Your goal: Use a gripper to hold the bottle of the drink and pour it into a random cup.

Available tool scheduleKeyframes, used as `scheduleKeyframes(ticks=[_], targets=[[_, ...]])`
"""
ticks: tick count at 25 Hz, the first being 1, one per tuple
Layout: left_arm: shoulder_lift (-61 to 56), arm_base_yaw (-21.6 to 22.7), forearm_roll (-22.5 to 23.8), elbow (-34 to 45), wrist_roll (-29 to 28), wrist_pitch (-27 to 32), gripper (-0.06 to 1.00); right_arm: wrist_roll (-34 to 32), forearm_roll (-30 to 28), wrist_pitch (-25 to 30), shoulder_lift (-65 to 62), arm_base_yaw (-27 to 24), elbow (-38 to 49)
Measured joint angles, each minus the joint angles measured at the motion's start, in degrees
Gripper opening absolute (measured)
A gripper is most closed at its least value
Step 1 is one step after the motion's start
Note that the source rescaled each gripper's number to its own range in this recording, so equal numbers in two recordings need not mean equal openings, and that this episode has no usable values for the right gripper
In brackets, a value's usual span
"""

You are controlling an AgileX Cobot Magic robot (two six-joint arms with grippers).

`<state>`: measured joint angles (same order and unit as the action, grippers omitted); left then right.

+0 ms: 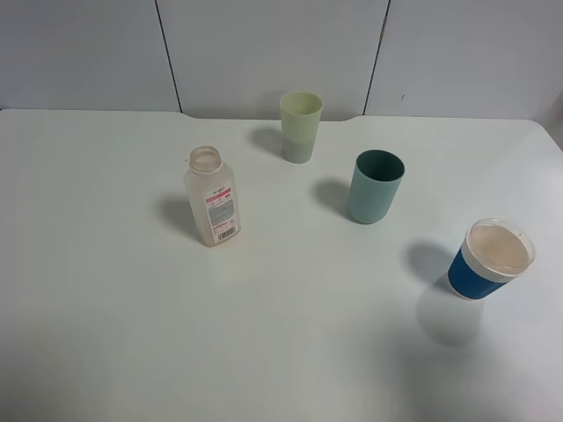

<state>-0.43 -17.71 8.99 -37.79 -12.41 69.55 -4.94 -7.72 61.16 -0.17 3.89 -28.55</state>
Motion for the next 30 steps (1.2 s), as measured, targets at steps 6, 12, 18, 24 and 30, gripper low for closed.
scheduleKeyframes(ticks=[6,12,18,24,30], targets=[[0.0,0.0,-0.1,6.2,1.5,-2.6,0.96,0.0,0.0,0.0,0.0,0.0,0.0],[0.0,0.0,-0.2,7.9,3.0,-7.0,0.96,0.0,0.0,0.0,0.0,0.0,0.0],[0.0,0.0,-1.1,8.7,4.3,-8.7,0.96,0.0,0.0,0.0,0.0,0.0,0.0],[0.0,0.0,-1.7,8.7,4.7,-8.7,0.96,0.0,0.0,0.0,0.0,0.0,0.0],[0.0,0.0,-1.7,8.7,4.8,-8.7,0.96,0.0,0.0,0.0,0.0,0.0,0.0]])
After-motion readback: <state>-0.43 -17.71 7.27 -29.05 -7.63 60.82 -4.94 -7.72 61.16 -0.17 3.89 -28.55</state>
